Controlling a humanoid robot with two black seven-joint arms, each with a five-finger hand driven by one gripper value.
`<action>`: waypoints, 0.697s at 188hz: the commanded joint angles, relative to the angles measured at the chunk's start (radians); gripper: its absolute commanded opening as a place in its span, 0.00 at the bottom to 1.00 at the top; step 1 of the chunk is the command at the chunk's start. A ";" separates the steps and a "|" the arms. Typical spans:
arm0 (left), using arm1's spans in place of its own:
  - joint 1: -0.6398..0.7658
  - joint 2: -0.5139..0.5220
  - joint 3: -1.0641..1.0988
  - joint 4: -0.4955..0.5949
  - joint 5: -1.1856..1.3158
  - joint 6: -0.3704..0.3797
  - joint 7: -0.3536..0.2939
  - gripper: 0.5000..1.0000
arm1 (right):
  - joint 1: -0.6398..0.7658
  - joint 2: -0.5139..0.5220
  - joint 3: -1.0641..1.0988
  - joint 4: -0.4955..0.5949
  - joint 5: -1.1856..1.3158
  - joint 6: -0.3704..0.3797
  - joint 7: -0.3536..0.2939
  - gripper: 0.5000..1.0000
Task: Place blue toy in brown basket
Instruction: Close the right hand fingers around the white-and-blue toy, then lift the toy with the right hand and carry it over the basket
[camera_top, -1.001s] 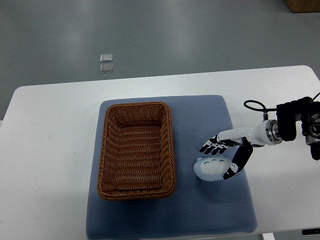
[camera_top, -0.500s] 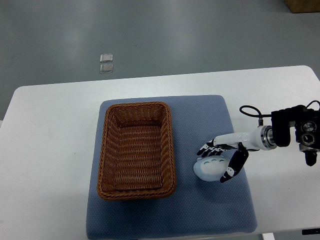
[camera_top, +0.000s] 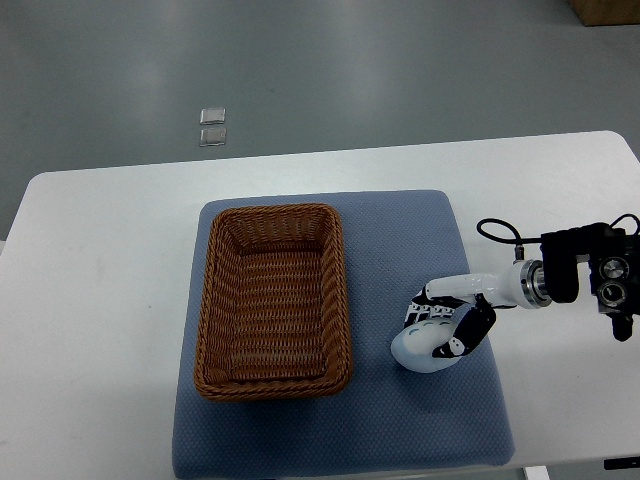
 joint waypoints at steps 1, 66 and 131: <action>0.000 0.000 0.000 0.001 0.000 0.000 0.000 1.00 | 0.007 -0.012 0.012 0.000 0.001 0.007 0.006 0.00; 0.000 0.000 0.000 0.001 0.000 0.000 0.000 1.00 | 0.116 -0.038 0.070 0.012 0.019 0.017 0.014 0.00; 0.000 0.000 0.000 0.001 0.000 0.000 -0.001 1.00 | 0.294 0.192 0.062 -0.147 0.087 -0.091 0.067 0.00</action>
